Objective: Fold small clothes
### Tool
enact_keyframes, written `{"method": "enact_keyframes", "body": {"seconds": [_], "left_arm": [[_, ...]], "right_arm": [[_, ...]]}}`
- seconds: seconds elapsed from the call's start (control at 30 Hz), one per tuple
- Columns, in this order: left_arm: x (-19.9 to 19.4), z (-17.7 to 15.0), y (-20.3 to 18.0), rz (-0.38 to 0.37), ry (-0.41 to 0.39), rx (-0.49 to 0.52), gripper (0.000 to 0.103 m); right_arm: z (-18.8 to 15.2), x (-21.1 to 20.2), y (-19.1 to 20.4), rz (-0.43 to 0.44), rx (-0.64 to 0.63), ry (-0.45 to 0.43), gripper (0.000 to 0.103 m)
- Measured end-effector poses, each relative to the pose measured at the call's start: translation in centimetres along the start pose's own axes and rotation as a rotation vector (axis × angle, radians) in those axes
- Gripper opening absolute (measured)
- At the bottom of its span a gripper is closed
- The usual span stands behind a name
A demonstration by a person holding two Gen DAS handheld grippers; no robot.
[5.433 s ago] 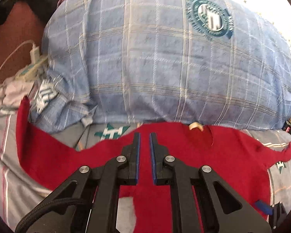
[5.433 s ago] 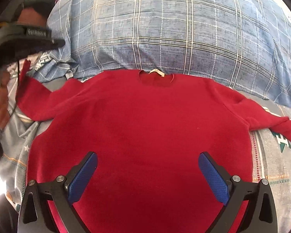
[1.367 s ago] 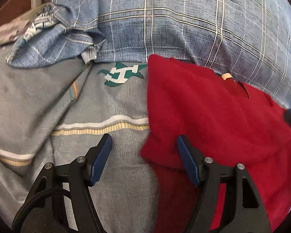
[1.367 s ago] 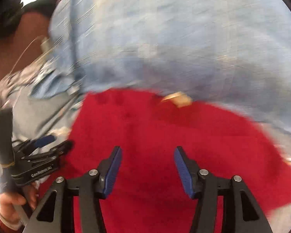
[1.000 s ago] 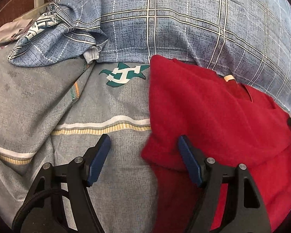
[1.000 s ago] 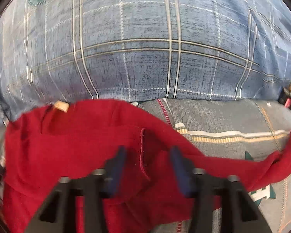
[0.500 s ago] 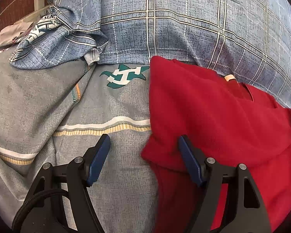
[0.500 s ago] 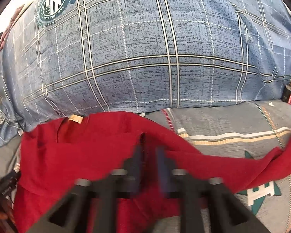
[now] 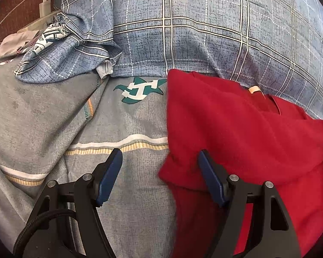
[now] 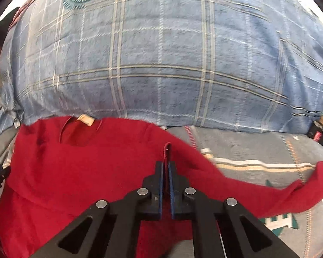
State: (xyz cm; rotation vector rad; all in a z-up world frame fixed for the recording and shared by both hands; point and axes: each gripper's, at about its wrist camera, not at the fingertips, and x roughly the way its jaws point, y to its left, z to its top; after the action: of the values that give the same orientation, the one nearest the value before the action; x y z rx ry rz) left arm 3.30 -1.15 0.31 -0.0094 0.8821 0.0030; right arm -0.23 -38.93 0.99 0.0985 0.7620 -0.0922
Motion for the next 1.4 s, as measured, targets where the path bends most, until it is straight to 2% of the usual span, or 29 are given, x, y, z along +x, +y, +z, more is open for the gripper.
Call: {"method": "enact_keyframes", "body": {"seconds": [0.17, 0.27, 0.3, 0.4, 0.5, 0.6, 0.67, 0.7, 0.8, 0.83, 0.93, 1.0, 1.1, 1.13, 1.2, 1.3, 1.4], "left_arm": [[-0.2, -0.1, -0.1, 0.001, -0.009, 0.0, 0.073], [-1.1, 0.0, -0.3, -0.043, -0.029, -0.009, 0.073], [-1.4, 0.1, -0.5, -0.063, -0.035, -0.009, 0.073], [-1.9, 0.1, -1.2, -0.131, -0.026, -0.002, 0.073], [-1.5, 0.0, -2.6, -0.177, 0.0, 0.013, 0.073], [0.1, -0.5, -4.5, -0.177, 0.031, 0.045, 0.073], [1.3, -0.7, -5.3, -0.145, 0.05, 0.082, 0.074], [1.6, -1.0, -5.8, -0.115, 0.038, 0.119, 0.077], [1.4, -1.3, -6.1, -0.096, 0.014, 0.149, 0.078], [1.4, -1.4, -6.0, -0.1, 0.014, 0.148, 0.078], [1.4, -1.4, -5.6, -0.108, 0.015, 0.134, 0.078], [1.3, -1.5, -5.7, -0.1, 0.01, 0.138, 0.078], [1.4, -1.5, -5.7, -0.093, 0.006, 0.142, 0.078], [1.4, -1.5, -5.7, -0.093, 0.006, 0.142, 0.078], [1.4, -1.4, -5.7, -0.094, 0.006, 0.139, 0.078], [1.4, -1.4, -5.6, -0.097, 0.007, 0.137, 0.078], [1.5, -1.4, -5.6, -0.096, 0.008, 0.137, 0.079]], "right_arm": [[-0.5, 0.9, -0.4, -0.031, -0.01, 0.047, 0.004], [-0.9, 1.4, -0.5, -0.031, -0.007, 0.077, 0.004], [-0.9, 1.1, -0.9, -0.027, 0.013, 0.071, 0.004], [-0.7, -0.7, -2.0, 0.018, 0.092, 0.03, 0.015], [-0.8, -2.1, -1.6, 0.048, 0.083, 0.001, 0.017], [-1.5, -1.0, 0.1, 0.077, 0.039, 0.04, 0.018], [-2.2, 0.8, 0.9, 0.08, 0.029, 0.098, 0.019], [-2.4, 1.1, 1.1, 0.074, 0.031, 0.086, 0.021], [-2.4, 0.1, 1.1, 0.113, 0.027, 0.083, 0.038], [-2.3, -0.5, 0.7, 0.124, 0.029, 0.077, 0.041], [-2.0, -2.8, -1.8, 0.048, 0.048, 0.037, 0.044], [-1.7, -4.2, -5.0, -0.006, 0.095, 0.01, 0.048], [-0.8, -5.0, -10.1, -0.109, 0.189, 0.018, 0.053], [-0.3, -4.8, -12.0, -0.13, 0.212, 0.024, 0.058], [0.0, -3.6, -14.5, -0.135, 0.231, 0.067, 0.059], [-0.6, -1.3, -17.6, -0.149, 0.278, 0.19, 0.059], [-3.0, -2.5, -18.9, -0.11, 0.322, 0.214, 0.059]]}}
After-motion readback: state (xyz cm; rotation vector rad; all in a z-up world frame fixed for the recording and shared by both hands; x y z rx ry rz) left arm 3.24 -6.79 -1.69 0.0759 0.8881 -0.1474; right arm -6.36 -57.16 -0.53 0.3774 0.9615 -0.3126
